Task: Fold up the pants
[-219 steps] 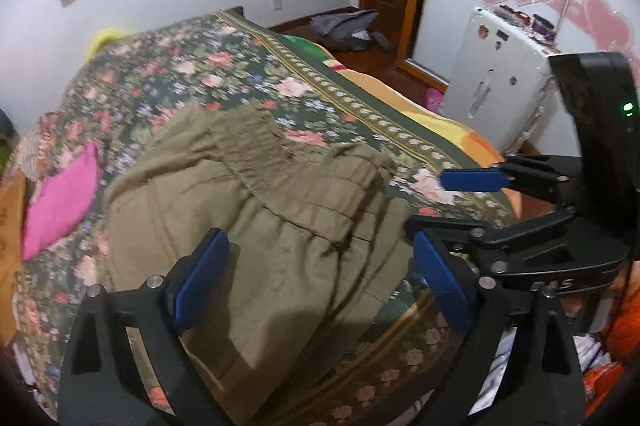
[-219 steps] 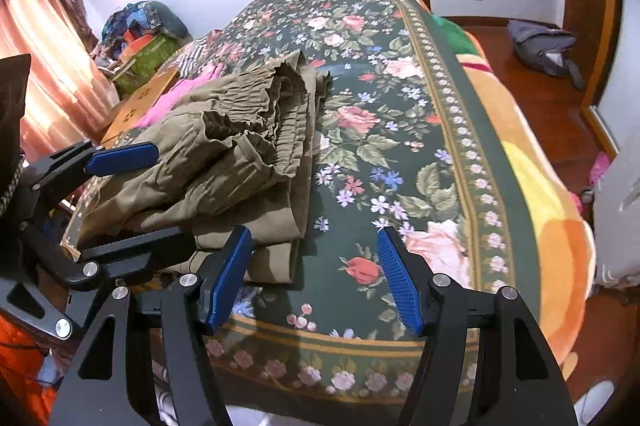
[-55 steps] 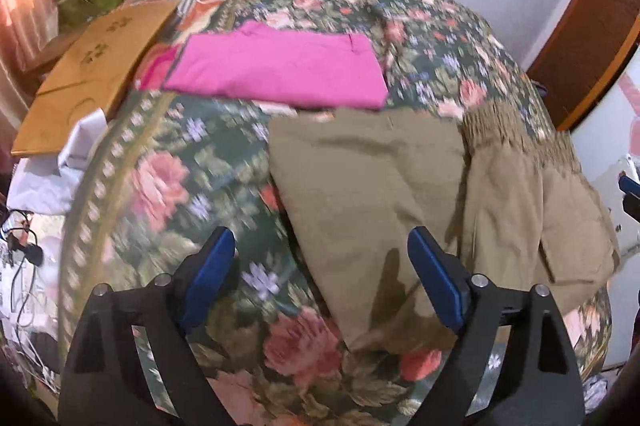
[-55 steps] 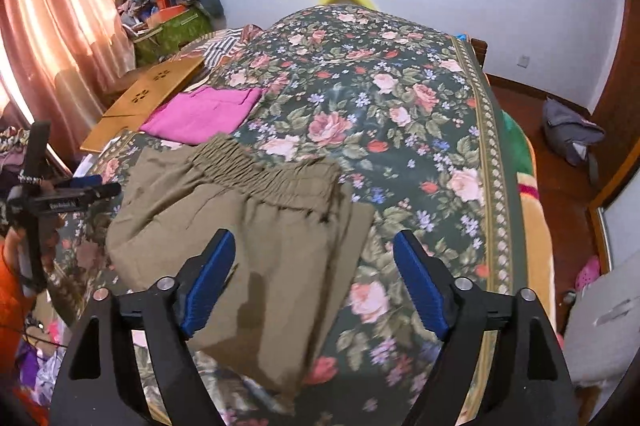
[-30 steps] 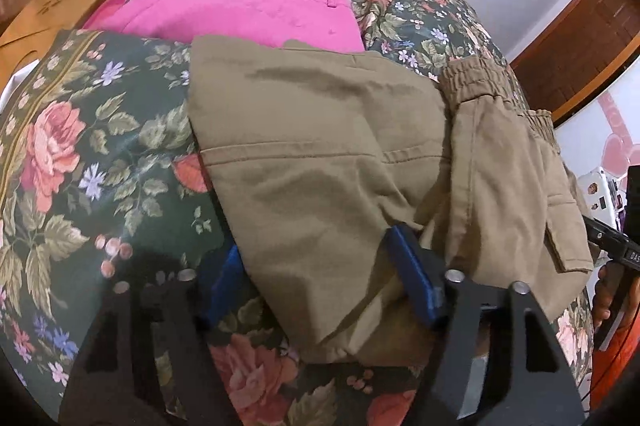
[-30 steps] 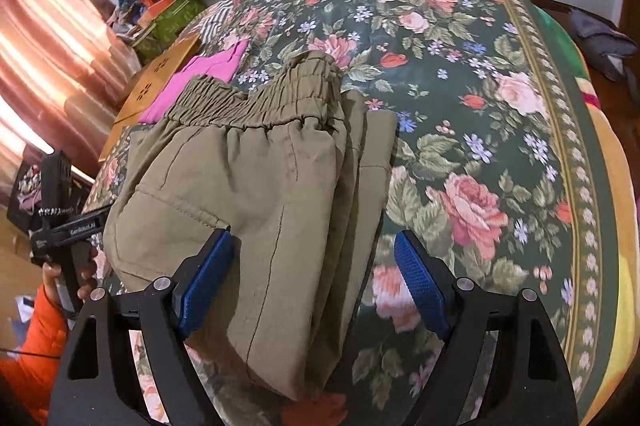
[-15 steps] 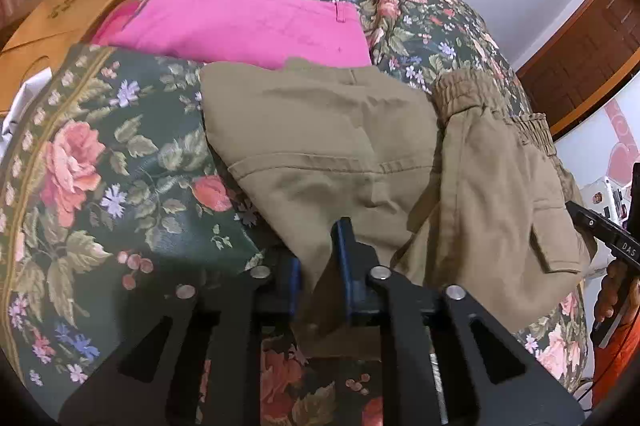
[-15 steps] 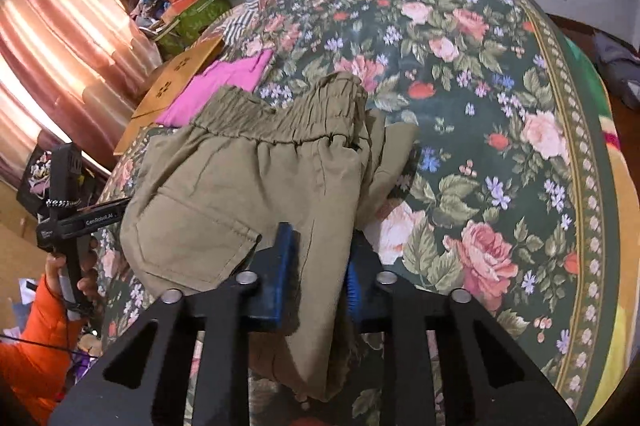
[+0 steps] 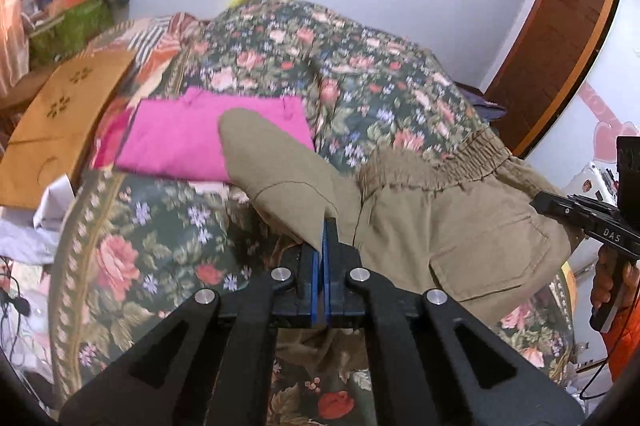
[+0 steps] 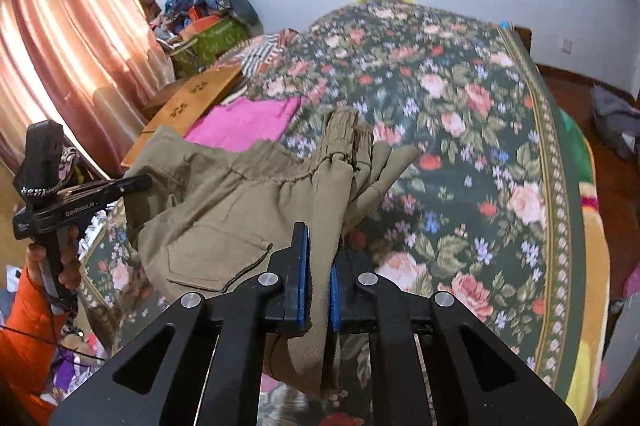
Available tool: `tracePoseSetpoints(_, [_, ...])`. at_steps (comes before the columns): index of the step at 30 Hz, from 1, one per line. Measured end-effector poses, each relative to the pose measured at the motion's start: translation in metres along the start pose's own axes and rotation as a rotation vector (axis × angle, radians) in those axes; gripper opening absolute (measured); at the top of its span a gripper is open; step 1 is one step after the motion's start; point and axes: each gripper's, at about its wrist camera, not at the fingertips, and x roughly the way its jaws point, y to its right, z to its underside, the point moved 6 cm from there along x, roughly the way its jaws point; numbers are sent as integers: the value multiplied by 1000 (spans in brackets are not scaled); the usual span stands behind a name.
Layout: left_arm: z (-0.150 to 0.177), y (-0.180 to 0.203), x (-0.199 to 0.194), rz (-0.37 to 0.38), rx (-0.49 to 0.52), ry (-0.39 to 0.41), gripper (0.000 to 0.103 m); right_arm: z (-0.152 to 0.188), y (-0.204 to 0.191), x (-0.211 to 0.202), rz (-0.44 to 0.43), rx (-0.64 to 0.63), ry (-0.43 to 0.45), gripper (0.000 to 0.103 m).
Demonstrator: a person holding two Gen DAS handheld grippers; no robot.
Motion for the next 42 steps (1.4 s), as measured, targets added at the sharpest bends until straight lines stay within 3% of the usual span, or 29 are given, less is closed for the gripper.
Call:
tracePoseSetpoints(11, [-37, -1, -33, -19, 52, 95, 0, -35, -23, -15, 8, -83, 76, 7])
tracePoseSetpoints(22, [-85, -31, -43, -60, 51, 168, 0, -83, -53, 7, -9, -176, 134, 7])
tracePoseSetpoints(34, [-140, -102, -4, -73, -27, 182, 0, -145, -70, 57, -34, -204, 180, 7])
tracePoseSetpoints(42, [-171, -156, 43, -87, -71, 159, 0, -174, -76, 115, -41, -212, 175, 7])
